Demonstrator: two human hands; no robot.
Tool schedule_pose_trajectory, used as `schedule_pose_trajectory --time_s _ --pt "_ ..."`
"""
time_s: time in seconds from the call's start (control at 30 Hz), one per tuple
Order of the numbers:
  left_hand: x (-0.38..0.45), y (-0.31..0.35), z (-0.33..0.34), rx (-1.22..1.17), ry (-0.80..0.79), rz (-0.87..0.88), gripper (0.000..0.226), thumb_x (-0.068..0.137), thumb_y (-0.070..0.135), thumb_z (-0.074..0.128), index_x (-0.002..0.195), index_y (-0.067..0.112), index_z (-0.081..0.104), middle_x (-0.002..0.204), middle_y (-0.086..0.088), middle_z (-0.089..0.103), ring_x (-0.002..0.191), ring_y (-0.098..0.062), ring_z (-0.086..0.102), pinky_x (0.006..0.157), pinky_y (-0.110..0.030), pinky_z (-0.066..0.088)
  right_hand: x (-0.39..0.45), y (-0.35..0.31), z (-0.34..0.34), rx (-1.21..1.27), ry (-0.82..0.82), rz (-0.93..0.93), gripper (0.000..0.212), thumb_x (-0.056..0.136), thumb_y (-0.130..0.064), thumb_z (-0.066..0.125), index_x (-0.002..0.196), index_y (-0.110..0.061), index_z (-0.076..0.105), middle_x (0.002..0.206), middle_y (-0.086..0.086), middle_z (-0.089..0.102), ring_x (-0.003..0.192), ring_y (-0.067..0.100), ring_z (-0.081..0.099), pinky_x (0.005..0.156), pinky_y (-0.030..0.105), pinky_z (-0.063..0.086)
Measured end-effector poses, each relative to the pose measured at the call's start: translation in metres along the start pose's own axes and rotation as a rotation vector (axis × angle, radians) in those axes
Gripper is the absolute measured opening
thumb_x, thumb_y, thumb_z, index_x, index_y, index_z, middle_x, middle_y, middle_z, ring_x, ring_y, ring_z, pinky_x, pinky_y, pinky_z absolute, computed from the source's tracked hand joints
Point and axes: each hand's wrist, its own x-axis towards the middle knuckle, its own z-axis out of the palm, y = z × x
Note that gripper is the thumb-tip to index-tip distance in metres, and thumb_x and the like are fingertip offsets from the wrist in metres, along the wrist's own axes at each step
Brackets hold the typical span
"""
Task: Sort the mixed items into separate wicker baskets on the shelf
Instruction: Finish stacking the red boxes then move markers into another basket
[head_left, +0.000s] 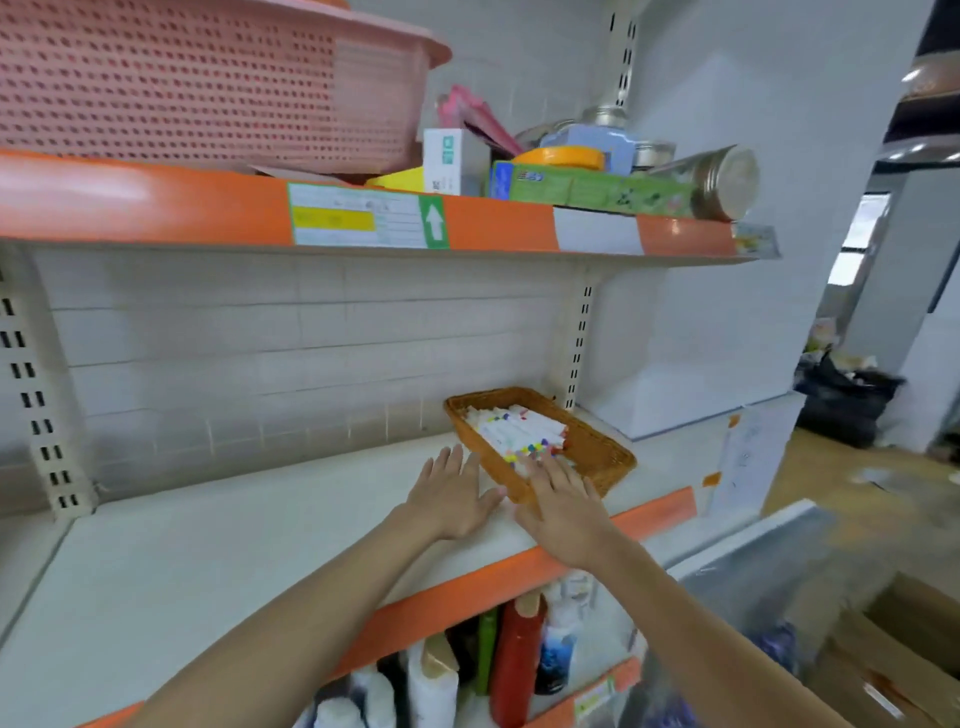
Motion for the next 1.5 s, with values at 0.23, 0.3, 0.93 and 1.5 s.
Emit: schedule_pose_trajectory --time_s 0.23,0.3,0.93,1.5 --pt "0.053 0.036 0.011 -0.011 0.108 -0.014 0.068 0.101 0.05 0.025 0.149 0.003 0.02 0.156 -0.013 0.019 0.146 -0.026 0.013 0.118 -0.037 0.012 0.031 0.055 -0.009 0.06 0.021 -0.041 0.065 0.103 -0.048 0.024 0.155 -0.015 0.004 0.162 0.004 -0.001 0.149 0.019 -0.002 0.12 0.039 0.002" --pt "0.067 0.04 0.007 0.014 0.114 -0.034 0.066 0.101 0.049 0.025 0.145 -0.001 0.027 0.15 -0.016 0.029 0.14 -0.03 0.023 0.116 -0.037 0.018 0.048 0.064 -0.01 0.075 0.04 -0.055 0.064 0.103 -0.048 0.024 0.155 -0.013 0.009 0.162 0.006 0.003 0.149 0.019 0.001 0.12 0.036 0.004" --pt "0.182 0.037 -0.007 0.319 0.083 -0.34 0.058 0.097 0.048 0.038 0.133 0.004 0.048 0.14 -0.018 0.043 0.13 -0.034 0.035 0.11 -0.041 0.026 0.192 0.091 -0.01 0.056 -0.089 -0.049 0.046 0.1 -0.036 0.043 0.131 -0.003 0.048 0.134 0.017 0.044 0.125 0.03 0.04 0.1 0.032 0.035" --pt "0.191 0.048 -0.001 -0.016 0.245 -0.508 0.028 0.098 0.024 0.04 0.117 0.005 0.046 0.116 -0.012 0.061 0.108 -0.03 0.058 0.083 -0.034 0.04 0.215 0.112 -0.015 0.09 0.044 -0.221 0.042 0.101 -0.036 0.043 0.062 -0.02 0.037 0.067 -0.003 0.041 0.064 0.017 0.047 0.049 0.026 0.031"
